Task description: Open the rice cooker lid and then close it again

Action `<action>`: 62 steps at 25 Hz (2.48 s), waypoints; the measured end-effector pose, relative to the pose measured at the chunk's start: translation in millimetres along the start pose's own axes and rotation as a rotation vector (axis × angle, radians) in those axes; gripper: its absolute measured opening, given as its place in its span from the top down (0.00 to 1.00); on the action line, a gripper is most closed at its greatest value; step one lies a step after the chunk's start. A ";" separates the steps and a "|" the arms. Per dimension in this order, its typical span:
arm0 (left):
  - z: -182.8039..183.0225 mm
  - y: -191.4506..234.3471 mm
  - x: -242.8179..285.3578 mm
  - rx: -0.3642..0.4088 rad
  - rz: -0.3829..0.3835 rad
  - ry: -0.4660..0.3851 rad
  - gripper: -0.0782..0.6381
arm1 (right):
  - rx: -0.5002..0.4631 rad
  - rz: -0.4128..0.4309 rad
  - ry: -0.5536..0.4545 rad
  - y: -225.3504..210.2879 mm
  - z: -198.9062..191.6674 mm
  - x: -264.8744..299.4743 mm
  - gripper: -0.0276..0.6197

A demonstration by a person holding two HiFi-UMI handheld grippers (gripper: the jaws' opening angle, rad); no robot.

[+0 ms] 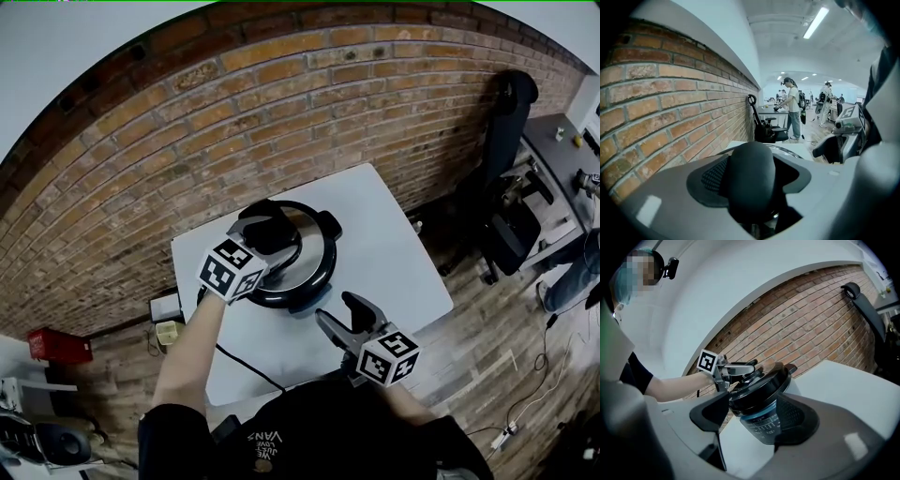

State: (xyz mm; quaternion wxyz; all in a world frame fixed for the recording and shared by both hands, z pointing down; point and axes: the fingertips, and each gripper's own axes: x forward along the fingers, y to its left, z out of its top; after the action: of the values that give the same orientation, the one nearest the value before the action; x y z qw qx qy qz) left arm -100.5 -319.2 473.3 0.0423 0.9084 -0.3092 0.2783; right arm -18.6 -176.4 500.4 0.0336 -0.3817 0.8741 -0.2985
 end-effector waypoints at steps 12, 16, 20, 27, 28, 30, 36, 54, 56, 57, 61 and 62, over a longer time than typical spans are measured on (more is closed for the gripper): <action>3.8 0.3 -9.1 -0.008 0.046 -0.084 0.47 | -0.025 0.007 0.006 15.8 -1.9 -8.0 0.48; 5.6 2.2 -32.7 -0.045 0.116 -0.174 0.47 | -0.036 0.000 -0.006 19.1 1.8 -14.5 0.48; 3.2 -6.3 -65.4 -0.072 0.186 -0.255 0.47 | -0.052 0.002 -0.018 29.2 2.0 -19.8 0.48; -19.6 -36.0 -123.6 -0.106 0.283 -0.341 0.48 | -0.094 -0.010 -0.030 48.7 -6.6 -27.6 0.49; -24.5 -41.1 -131.2 -0.115 0.291 -0.349 0.48 | -0.098 -0.013 -0.031 51.6 -8.8 -29.1 0.48; -35.0 -52.4 -145.7 -0.133 0.303 -0.362 0.48 | -0.109 -0.018 -0.031 58.0 -14.0 -32.3 0.49; -69.9 -89.5 -183.5 -0.181 0.330 -0.397 0.48 | -0.140 -0.048 -0.033 78.7 -35.1 -42.3 0.49; -126.1 -201.8 -214.0 -0.295 0.496 -0.357 0.73 | -0.274 0.054 0.083 97.2 -68.1 -76.9 0.79; -127.4 -214.4 -209.2 -0.318 0.516 -0.342 0.81 | -0.287 0.076 0.092 95.3 -66.3 -85.1 0.86; -127.6 -220.2 -206.1 -0.332 0.525 -0.337 0.84 | -0.294 0.085 0.098 93.3 -65.6 -89.9 0.89; -126.8 -246.1 -193.6 -0.357 0.564 -0.320 0.89 | -0.311 0.111 0.124 79.7 -66.8 -109.7 0.95; -125.5 -251.2 -192.6 -0.354 0.583 -0.322 0.89 | -0.311 0.117 0.131 76.2 -67.9 -114.3 0.95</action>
State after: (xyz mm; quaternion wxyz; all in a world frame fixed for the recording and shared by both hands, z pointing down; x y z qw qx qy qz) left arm -139.6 18.0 500.4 0.0686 0.7930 -0.6008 0.0744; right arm -6.7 -23.8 495.0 -0.0658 -0.3107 0.9307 -0.1813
